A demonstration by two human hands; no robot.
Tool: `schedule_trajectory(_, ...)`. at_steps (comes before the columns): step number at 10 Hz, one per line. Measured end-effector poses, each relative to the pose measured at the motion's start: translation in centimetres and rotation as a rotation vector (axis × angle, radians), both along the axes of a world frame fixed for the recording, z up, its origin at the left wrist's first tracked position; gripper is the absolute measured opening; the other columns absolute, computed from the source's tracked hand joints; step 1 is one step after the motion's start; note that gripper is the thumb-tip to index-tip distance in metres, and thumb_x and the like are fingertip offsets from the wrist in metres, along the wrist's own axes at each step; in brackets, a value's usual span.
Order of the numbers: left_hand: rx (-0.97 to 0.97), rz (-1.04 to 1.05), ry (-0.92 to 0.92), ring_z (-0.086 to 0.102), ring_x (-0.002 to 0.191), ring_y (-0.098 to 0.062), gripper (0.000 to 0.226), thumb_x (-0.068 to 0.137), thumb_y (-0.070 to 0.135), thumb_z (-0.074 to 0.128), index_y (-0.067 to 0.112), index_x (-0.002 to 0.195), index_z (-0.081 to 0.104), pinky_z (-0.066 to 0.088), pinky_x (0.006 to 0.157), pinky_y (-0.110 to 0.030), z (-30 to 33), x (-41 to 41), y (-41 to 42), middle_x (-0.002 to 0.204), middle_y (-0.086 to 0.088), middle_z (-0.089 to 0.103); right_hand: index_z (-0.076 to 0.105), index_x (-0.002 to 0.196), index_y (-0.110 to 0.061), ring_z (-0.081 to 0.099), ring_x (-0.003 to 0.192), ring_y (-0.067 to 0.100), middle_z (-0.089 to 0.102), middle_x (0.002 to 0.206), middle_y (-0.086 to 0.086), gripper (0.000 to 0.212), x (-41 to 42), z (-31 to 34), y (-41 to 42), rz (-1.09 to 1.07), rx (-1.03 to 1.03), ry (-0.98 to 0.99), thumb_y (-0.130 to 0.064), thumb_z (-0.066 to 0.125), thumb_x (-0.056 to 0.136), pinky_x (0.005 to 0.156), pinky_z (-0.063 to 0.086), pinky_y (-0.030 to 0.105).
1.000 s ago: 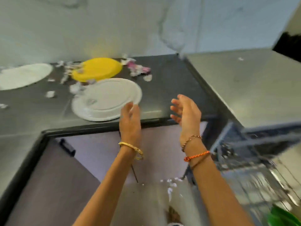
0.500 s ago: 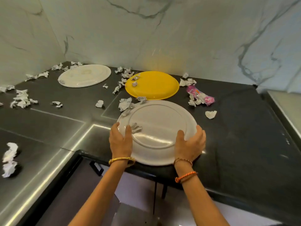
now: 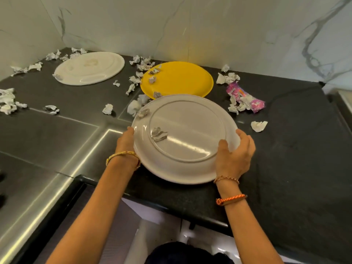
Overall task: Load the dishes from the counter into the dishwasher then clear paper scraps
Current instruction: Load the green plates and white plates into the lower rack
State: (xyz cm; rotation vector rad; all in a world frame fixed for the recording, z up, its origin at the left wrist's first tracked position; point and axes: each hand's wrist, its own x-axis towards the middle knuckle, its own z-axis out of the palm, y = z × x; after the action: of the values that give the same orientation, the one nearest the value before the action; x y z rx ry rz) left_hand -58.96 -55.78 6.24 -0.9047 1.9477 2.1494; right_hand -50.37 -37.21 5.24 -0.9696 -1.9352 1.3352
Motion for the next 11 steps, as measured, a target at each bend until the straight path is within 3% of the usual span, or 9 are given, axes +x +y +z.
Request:
schedule_trajectory(3, 0.182, 0.248, -0.059, 0.038, 0.129, -0.037, 0.042, 0.101, 0.017, 0.028, -0.006, 0.133, 0.04, 0.033, 0.106, -0.038, 1.9, -0.3, 1.3, 0.139, -0.025, 0.04, 0.052, 0.125, -0.01, 0.029, 0.133, 0.023, 0.031, 0.144, 0.013, 0.046, 0.6, -0.1, -0.3, -0.056, 0.022, 0.057, -0.004, 0.06, 0.08, 0.105, 0.029, 0.035)
schedule_trajectory(4, 0.091, 0.115, -0.002, 0.045, 0.124, -0.035, 0.044, 0.099, 0.023, 0.036, -0.005, 0.131, 0.043, 0.037, 0.105, -0.04, 1.4, -0.6, 1.6, 0.136, -0.023, 0.046, 0.051, 0.127, -0.011, 0.029, 0.134, 0.022, 0.03, 0.145, 0.012, 0.045, 0.6, -0.3, -0.4, -0.072, 0.002, 0.069, -0.007, 0.059, 0.083, 0.105, 0.027, 0.032)
schedule_trajectory(5, 0.18, 0.097, 0.062, 0.05, 0.109, -0.021, 0.045, 0.096, 0.03, 0.045, 0.001, 0.129, 0.047, 0.039, 0.096, -0.027, 2.2, -0.4, 2.4, 0.125, -0.004, 0.052, 0.044, 0.133, -0.011, 0.033, 0.132, 0.023, 0.032, 0.145, 0.011, 0.049, -0.3, -0.1, -0.2, -0.077, -0.04, 0.09, -0.013, 0.058, 0.087, 0.103, 0.028, 0.029)
schedule_trajectory(6, 0.135, 0.114, 0.284, 0.045, 0.102, -0.008, 0.036, 0.098, 0.025, 0.043, 0.004, 0.126, 0.05, 0.034, 0.079, -0.008, 4.6, -0.2, 3.2, 0.104, 0.003, 0.047, 0.037, 0.138, -0.011, 0.043, 0.125, 0.023, 0.043, 0.139, 0.008, 0.053, -1.2, 0.4, -0.2, -0.068, -0.118, 0.115, -0.017, 0.057, 0.089, 0.093, 0.03, 0.022)
schedule_trajectory(7, 0.126, 0.098, 0.491, 0.051, 0.058, 0.011, 0.03, 0.098, 0.021, 0.042, -0.002, 0.095, 0.062, 0.036, 0.05, 0.001, 6.5, -0.9, 3.9, 0.071, 0.007, 0.048, 0.031, 0.141, -0.014, 0.049, 0.119, 0.019, 0.05, 0.134, 0.004, 0.058, -2.5, 0.9, 0.2, -0.011, -0.282, 0.131, -0.019, 0.056, 0.089, 0.093, 0.034, 0.025)
schedule_trajectory(8, 0.098, 0.133, 0.626, 0.046, 0.038, 0.011, 0.037, 0.098, 0.018, 0.042, -0.014, 0.096, 0.061, 0.038, 0.048, -0.003, 8.2, -0.9, 4.3, 0.049, 0.013, 0.046, 0.03, 0.142, -0.019, 0.045, 0.123, 0.016, 0.05, 0.136, -0.001, 0.057, -4.0, 1.1, 0.7, 0.068, -0.334, 0.049, -0.028, 0.053, 0.091, 0.103, 0.021, 0.029)
schedule_trajectory(9, 0.035, 0.099, 0.799, 0.044, 0.04, 0.006, 0.035, 0.097, 0.016, 0.042, 0.012, 0.065, 0.055, 0.034, 0.046, -0.005, 9.0, -1.4, 4.4, 0.038, 0.019, 0.046, 0.031, 0.143, -0.019, 0.036, 0.13, 0.017, 0.046, 0.139, -0.002, 0.055, -5.6, 1.5, 0.7, 0.126, -0.397, 0.012, -0.031, 0.049, 0.093, 0.079, 0.015, 0.019)
schedule_trajectory(10, -0.143, 0.046, 1.016, 0.037, 0.043, 0.004, 0.038, 0.095, 0.016, 0.043, 0.021, 0.058, 0.043, 0.027, 0.046, -0.008, 9.4, -1.9, 3.8, 0.042, 0.02, 0.045, 0.032, 0.142, -0.019, 0.031, 0.134, 0.019, 0.043, 0.14, -0.001, 0.055, -7.2, 1.3, 0.7, 0.15, -0.398, -0.004, -0.035, 0.049, 0.092, 0.108, 0.021, 0.029)
schedule_trajectory(11, -0.293, 0.057, 1.17, 0.04, 0.047, 0.005, 0.028, 0.092, 0.017, 0.043, 0.014, 0.064, 0.048, 0.026, 0.047, -0.01, 9.9, -2.7, 3.2, 0.046, 0.02, 0.046, 0.034, 0.141, -0.02, 0.03, 0.134, 0.02, 0.046, 0.138, -0.002, 0.057, -8.0, 0.5, 0.7, 0.142, -0.375, -0.001, -0.039, 0.051, 0.09, 0.114, 0.018, 0.037)
